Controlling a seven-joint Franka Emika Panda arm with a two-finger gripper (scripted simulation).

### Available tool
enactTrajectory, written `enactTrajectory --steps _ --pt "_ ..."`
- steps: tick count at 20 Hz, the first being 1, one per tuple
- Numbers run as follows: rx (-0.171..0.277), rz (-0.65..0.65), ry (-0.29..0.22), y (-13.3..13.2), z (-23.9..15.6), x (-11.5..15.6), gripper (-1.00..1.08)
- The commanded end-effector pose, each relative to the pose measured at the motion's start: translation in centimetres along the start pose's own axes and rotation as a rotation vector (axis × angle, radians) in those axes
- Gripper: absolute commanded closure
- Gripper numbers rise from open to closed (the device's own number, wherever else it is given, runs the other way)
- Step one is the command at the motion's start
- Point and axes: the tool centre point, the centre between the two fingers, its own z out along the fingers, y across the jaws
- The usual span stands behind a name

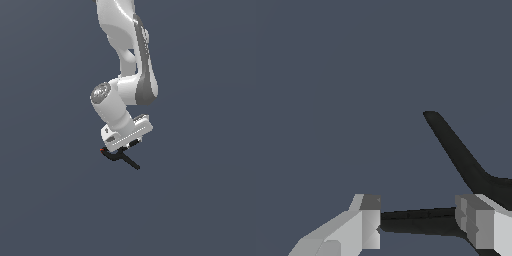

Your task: Pick up the object and move it to a goal position.

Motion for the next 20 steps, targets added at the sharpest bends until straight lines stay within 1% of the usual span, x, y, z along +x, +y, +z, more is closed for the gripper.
enactTrajectory --steps 1,11,20 --pt "0.019 -0.028 0.018 0.0 0.3 0.1 -0.20" --pt "0.079 -0.136 0.102 0.4 1.5 0.6 -0.20" --pt "0.108 -0.233 0.190 0.8 2.5 1.1 -0.20"
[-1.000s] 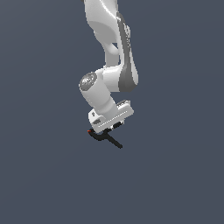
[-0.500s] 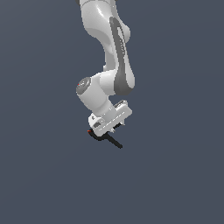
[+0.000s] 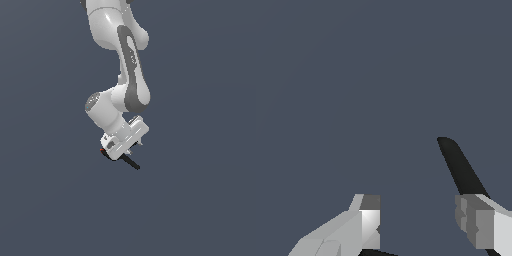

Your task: Pick up the object and move it to a goal position.

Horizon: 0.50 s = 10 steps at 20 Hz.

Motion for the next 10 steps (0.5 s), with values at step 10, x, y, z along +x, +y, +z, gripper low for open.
enactTrajectory --steps 10 --pt "0.005 -0.130 0.117 1.04 1.03 0.37 -0.20"
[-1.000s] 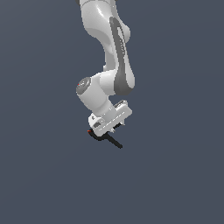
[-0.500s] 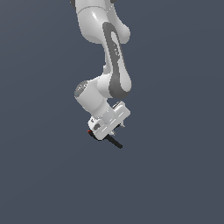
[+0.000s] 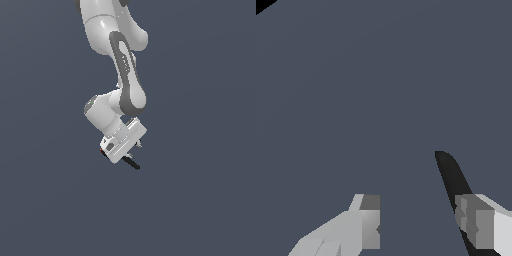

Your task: Pick up the object and move it to a goal position.

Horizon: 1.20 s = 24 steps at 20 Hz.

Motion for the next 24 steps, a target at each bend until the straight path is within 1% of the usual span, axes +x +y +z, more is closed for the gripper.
enactTrajectory --steps 1,6,12,24 --pt "-0.003 -0.029 0.026 0.3 0.2 0.0 -0.20" --pt "-0.016 -0.087 0.076 0.8 0.6 0.1 -0.20" --pt "-0.042 -0.157 0.133 1.6 1.0 0.2 -0.20" --pt "-0.121 -0.295 0.232 3.2 1.5 0.2 -0.20"
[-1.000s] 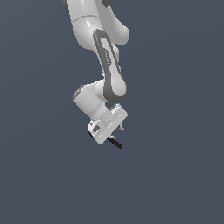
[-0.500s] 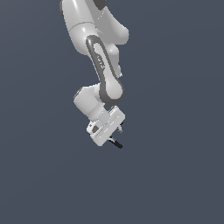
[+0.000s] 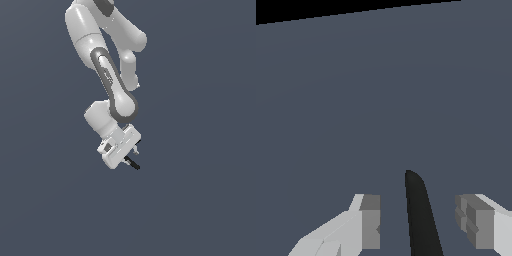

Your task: Pick up the object and move it to a goal position.

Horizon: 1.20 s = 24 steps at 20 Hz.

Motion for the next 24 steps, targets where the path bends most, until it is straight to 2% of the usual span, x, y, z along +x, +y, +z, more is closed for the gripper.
enactTrajectory --steps 1,12,19,24 --pt "-0.018 -0.027 0.016 0.3 0.1 -0.1 -0.20" --pt "-0.065 -0.095 0.050 1.1 0.3 -0.4 -0.20" --pt "-0.069 -0.100 0.052 1.2 0.3 -0.4 -0.20" --pt "-0.065 -0.087 0.037 0.8 0.8 -1.9 -0.20"
